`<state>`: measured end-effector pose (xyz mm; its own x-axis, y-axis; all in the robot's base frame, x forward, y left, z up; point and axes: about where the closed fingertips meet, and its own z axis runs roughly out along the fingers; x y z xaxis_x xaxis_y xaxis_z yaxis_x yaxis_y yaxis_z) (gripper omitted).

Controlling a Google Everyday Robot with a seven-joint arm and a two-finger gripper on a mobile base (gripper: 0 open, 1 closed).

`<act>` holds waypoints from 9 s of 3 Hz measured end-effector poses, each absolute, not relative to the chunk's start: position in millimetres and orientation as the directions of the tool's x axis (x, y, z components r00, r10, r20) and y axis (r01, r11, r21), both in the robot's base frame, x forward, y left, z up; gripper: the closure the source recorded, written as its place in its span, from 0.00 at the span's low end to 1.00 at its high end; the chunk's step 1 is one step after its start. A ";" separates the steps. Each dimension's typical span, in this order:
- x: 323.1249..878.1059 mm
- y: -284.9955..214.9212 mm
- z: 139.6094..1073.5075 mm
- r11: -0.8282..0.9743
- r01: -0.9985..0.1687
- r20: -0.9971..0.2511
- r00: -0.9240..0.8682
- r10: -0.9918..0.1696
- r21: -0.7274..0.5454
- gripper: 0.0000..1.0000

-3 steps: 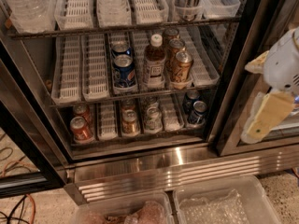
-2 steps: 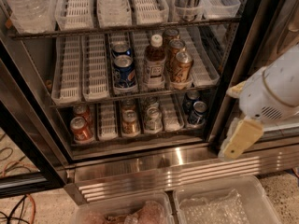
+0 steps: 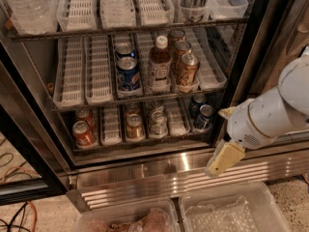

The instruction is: Pick 7up can from bottom shelf of fridge

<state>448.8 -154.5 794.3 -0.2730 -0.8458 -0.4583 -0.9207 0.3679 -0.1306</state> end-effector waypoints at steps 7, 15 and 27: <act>479.3 -107.8 635.7 0.595 -0.803 -0.585 -0.502 -0.637 0.042 0.00; 601.0 -56.1 637.6 0.820 -0.561 -0.962 -0.142 -0.234 -0.117 0.00; 680.4 -23.5 606.7 0.866 -0.479 -0.977 -0.067 -0.203 -0.147 0.67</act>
Offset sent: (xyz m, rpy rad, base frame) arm -0.0086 0.0125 -0.0078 0.0873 -0.0399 -0.0640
